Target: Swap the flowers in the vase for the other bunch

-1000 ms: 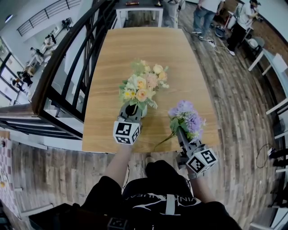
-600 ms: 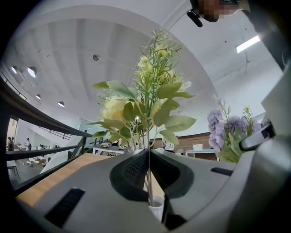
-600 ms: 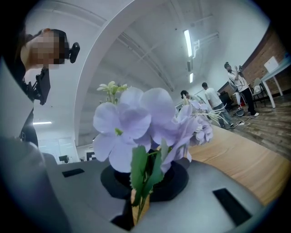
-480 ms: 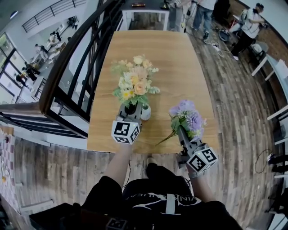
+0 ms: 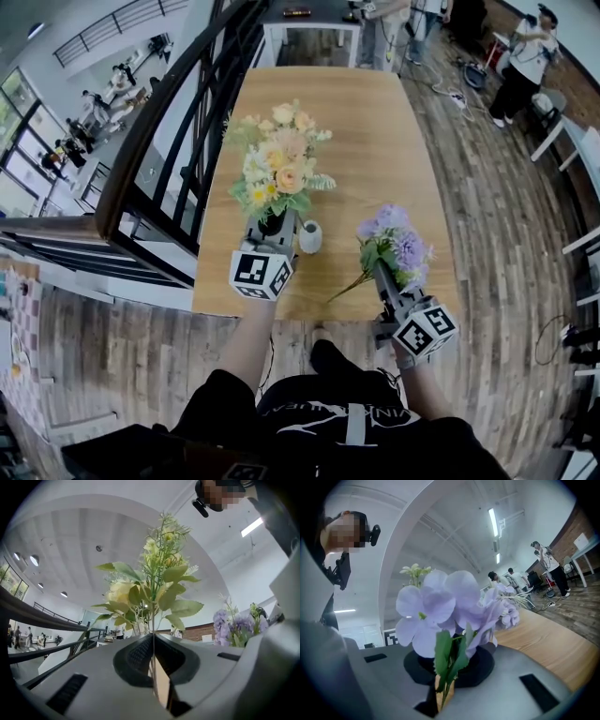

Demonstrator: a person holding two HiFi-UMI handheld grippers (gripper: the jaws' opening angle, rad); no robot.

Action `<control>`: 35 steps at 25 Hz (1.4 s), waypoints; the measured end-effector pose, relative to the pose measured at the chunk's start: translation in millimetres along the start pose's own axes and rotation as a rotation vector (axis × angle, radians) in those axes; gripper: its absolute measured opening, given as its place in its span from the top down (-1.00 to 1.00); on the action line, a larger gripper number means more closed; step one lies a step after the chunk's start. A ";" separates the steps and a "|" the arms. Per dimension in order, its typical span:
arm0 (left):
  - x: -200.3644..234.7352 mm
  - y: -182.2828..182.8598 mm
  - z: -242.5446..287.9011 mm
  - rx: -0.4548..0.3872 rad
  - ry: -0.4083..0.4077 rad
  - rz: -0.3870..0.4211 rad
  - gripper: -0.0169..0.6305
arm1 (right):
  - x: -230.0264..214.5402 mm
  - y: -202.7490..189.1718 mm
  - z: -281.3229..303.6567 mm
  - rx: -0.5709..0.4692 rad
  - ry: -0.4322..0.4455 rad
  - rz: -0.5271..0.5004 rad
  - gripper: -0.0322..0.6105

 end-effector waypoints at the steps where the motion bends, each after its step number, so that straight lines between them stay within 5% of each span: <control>1: 1.4 4.0 -0.3 -0.011 0.003 0.002 0.91 | 0.5 -0.6 0.6 -0.001 0.003 -0.001 0.75; 9: 11.7 27.2 -13.2 -0.053 0.038 0.022 0.91 | 3.8 -3.0 9.7 -0.022 0.038 0.005 0.75; 35: 47.8 54.3 -97.0 -0.004 0.169 0.096 0.91 | 34.8 -6.4 70.4 -0.008 0.211 0.043 0.75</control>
Point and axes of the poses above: the fingertips, and each gripper's own axes: z forward along the fingers, x to its left, y out of its top, the point moved 9 cm from there along -z, backward along the fingers, and after that the axes turned 9 degrees about -x, right-handed, at the moved point
